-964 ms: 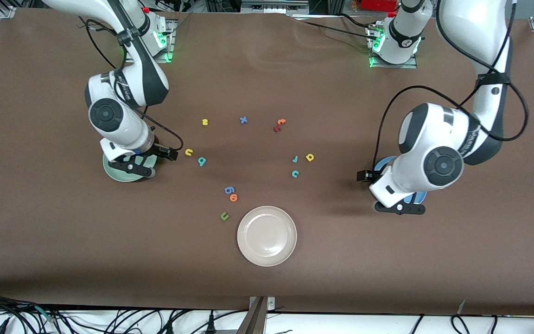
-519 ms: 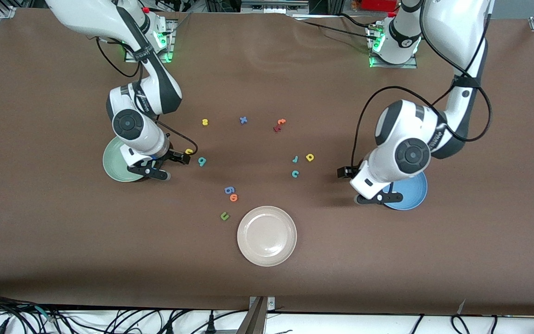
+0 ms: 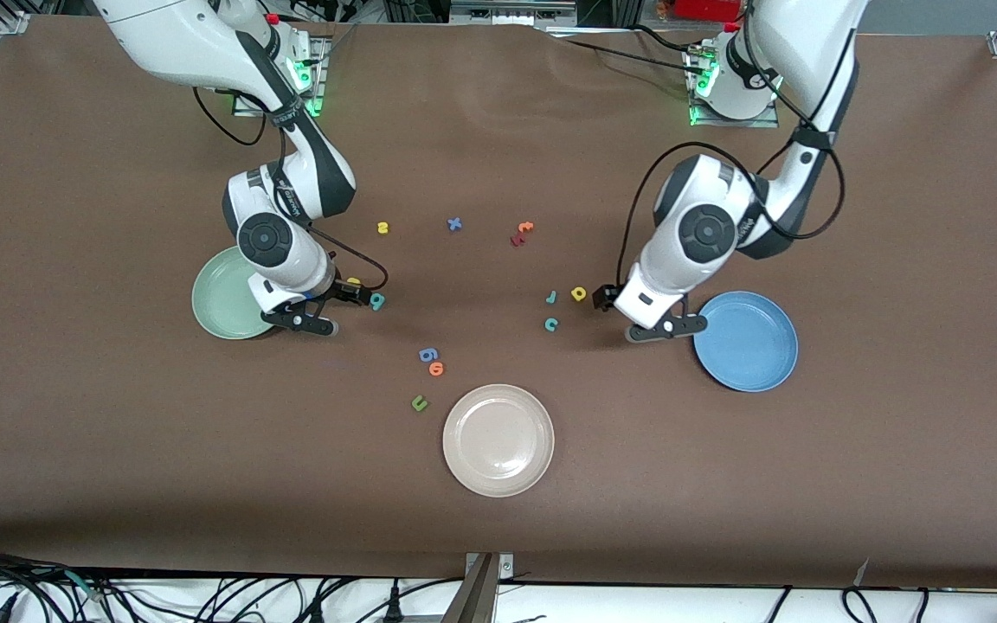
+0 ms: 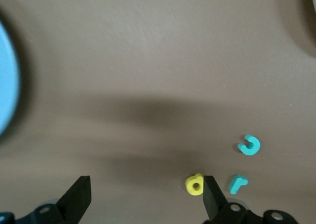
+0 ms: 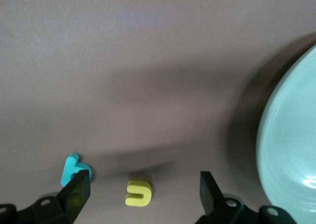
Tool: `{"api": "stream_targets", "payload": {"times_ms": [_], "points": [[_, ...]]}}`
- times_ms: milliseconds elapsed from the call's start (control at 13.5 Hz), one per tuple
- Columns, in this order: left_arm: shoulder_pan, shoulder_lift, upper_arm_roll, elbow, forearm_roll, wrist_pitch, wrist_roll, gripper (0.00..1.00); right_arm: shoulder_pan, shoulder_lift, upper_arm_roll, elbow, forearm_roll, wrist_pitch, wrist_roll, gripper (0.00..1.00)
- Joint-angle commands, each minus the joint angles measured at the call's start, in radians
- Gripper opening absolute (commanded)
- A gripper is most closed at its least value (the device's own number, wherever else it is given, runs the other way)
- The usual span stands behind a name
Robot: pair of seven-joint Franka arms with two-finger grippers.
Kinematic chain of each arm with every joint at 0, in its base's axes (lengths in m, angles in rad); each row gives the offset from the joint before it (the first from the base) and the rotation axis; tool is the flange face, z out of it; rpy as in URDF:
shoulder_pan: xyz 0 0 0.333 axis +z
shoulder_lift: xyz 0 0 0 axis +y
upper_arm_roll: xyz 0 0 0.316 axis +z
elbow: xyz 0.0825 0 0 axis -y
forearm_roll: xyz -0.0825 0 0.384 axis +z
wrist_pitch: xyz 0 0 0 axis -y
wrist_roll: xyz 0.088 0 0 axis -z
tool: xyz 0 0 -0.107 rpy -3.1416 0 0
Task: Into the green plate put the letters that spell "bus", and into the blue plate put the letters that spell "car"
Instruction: 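Grasp the yellow u with the right gripper while the left gripper grasps yellow a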
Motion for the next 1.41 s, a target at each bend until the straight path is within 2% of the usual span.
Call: {"api": "stream_targets", "payload": {"times_ms": [0, 222, 371, 445, 519, 1335], "points": [[-0.023, -0.009, 0.006, -0.05, -0.015, 0.07, -0.056, 1.0, 0.002, -0.007, 0.01, -0.021, 0.015, 0.006, 0.01, 0.98], [-0.076, 0.017, 0.008, -0.065, -0.015, 0.134, -0.15, 1.0, 0.002, -0.004, 0.022, -0.032, 0.015, 0.006, 0.011, 0.95], [-0.078, 0.055, 0.006, -0.06, -0.015, 0.174, -0.171, 1.0, 0.002, -0.004, 0.022, -0.038, 0.015, 0.006, 0.011, 0.76], [-0.078, 0.068, 0.006, -0.059, -0.015, 0.188, -0.187, 1.0, 0.002, -0.004, 0.022, -0.041, 0.015, 0.006, 0.01, 0.72], [-0.078, 0.078, 0.006, -0.056, -0.017, 0.195, -0.191, 1.0, 0.002, -0.004, 0.022, -0.041, 0.017, 0.006, 0.01, 0.63], [-0.121, 0.123, 0.006, -0.04, -0.021, 0.216, -0.259, 1.0, 0.002, 0.012, 0.028, -0.049, 0.036, 0.02, 0.011, 0.62]]}}
